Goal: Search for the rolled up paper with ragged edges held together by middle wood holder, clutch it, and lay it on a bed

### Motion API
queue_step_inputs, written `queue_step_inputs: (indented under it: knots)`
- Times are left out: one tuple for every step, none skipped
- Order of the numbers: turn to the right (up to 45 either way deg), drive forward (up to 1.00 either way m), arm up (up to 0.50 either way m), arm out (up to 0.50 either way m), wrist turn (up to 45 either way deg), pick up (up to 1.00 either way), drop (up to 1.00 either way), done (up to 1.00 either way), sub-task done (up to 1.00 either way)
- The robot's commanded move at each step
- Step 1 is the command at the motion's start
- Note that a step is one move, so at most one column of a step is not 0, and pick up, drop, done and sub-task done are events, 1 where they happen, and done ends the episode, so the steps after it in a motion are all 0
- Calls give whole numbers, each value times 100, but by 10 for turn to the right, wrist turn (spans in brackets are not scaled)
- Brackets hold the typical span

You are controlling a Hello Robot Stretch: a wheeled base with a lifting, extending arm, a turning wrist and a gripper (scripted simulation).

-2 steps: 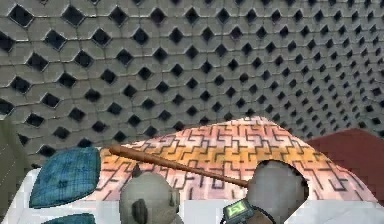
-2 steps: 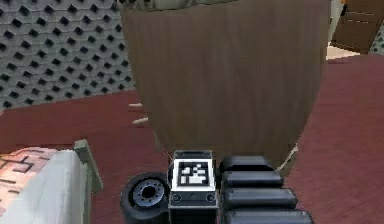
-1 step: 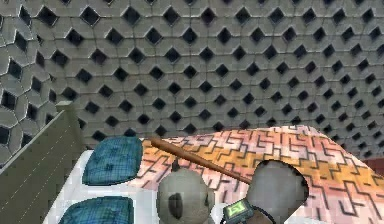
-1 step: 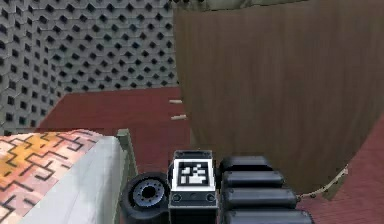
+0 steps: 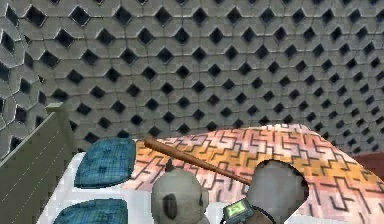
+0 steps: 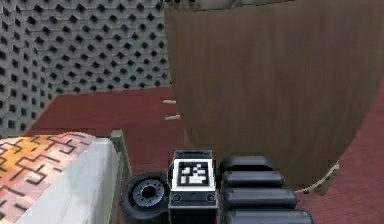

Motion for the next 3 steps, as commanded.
queue_step_inputs:
  knots:
    - [120, 0, 0, 0, 0, 0, 0, 0, 0]
    - [-270, 0, 0, 0, 0, 0, 0, 0, 0]
    - [450, 0, 0, 0, 0, 0, 0, 0, 0]
